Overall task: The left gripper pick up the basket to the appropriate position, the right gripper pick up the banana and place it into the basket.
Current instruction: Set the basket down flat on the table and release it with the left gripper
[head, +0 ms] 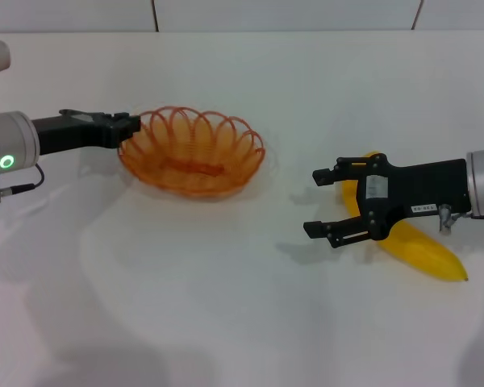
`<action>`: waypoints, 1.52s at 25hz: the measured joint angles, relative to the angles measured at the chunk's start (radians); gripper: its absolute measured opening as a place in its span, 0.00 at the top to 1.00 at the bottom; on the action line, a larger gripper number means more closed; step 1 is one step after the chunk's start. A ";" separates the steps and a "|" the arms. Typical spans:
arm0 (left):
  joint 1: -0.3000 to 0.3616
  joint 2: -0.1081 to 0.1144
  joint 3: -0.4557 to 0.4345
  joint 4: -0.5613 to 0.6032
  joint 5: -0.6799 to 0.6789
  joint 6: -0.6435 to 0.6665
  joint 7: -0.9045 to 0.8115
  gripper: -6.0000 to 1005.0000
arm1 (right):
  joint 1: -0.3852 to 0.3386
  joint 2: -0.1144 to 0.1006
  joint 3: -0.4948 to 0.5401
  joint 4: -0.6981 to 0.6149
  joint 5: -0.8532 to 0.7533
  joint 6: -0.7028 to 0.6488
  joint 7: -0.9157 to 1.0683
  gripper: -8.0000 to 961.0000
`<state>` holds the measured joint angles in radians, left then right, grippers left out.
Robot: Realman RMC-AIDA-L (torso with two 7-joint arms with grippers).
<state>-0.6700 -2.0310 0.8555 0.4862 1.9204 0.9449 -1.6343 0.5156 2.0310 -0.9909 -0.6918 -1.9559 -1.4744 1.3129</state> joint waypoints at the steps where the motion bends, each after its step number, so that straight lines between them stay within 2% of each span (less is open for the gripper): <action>1: 0.001 0.000 0.001 0.000 -0.006 0.000 0.002 0.87 | 0.000 0.000 0.000 0.000 0.000 0.000 0.000 0.07; 4: 0.003 0.001 0.001 0.000 -0.010 0.003 0.008 0.84 | 0.000 0.000 0.000 0.000 0.000 0.000 0.000 0.07; 6: 0.004 0.001 0.003 0.000 -0.010 0.005 0.009 0.62 | 0.000 0.000 0.000 0.000 0.000 0.000 0.000 0.07; 12: 0.004 0.002 0.005 0.001 -0.009 0.005 0.019 0.45 | -0.001 0.000 0.000 0.000 0.000 0.000 0.000 0.07; 23: 0.033 -0.001 0.005 0.054 -0.017 0.011 0.108 0.23 | -0.006 0.000 0.000 0.000 0.000 0.000 0.000 0.07; 31: 0.101 0.000 0.005 0.079 -0.147 0.128 0.290 0.25 | -0.007 0.000 0.000 0.000 0.000 0.001 0.000 0.07; 38: 0.148 0.003 0.004 0.115 -0.165 0.178 0.323 0.25 | -0.007 0.000 0.000 0.000 0.000 0.001 0.000 0.07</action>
<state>-0.5216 -2.0278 0.8593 0.6008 1.7557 1.1228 -1.3117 0.5082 2.0309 -0.9909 -0.6918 -1.9557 -1.4730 1.3131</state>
